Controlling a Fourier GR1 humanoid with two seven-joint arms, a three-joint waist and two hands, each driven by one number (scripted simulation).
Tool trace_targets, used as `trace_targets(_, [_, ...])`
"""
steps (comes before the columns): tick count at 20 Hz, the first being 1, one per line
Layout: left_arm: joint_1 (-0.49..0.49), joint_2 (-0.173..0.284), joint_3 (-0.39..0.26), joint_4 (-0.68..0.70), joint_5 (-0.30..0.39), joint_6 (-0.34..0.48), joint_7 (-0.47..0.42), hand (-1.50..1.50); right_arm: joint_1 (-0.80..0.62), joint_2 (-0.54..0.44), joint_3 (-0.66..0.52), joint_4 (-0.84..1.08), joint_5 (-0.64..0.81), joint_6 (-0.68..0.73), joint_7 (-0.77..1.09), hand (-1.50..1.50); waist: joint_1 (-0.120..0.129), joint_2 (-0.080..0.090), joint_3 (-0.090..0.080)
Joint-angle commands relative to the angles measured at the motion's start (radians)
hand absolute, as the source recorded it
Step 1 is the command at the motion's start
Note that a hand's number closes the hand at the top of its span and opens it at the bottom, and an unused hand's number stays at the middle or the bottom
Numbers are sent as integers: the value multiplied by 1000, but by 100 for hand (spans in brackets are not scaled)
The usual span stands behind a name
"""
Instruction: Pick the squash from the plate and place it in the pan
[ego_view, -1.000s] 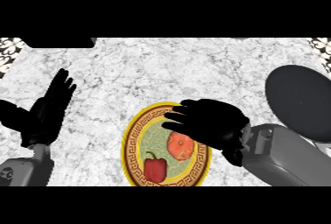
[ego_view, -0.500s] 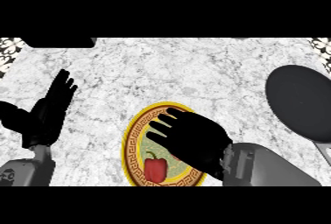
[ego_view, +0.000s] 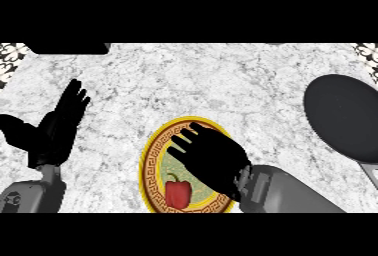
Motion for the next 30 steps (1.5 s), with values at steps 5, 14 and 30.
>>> trace_targets(5, [-38,16,65,27,12,-44,18,0,87,52,39,96,123,-94,-53,-150,-2,0,0])
trace_targets(14, [-10,20,90,-53,11,-71,62,0,50,39,-10,298,221,-208,-231,-150,1,1,0])
trace_targets(30, [32,-77,59,10,-67,-78,-42,0,84,189,-32,403,335,-251,-344,150,-1,0,0])
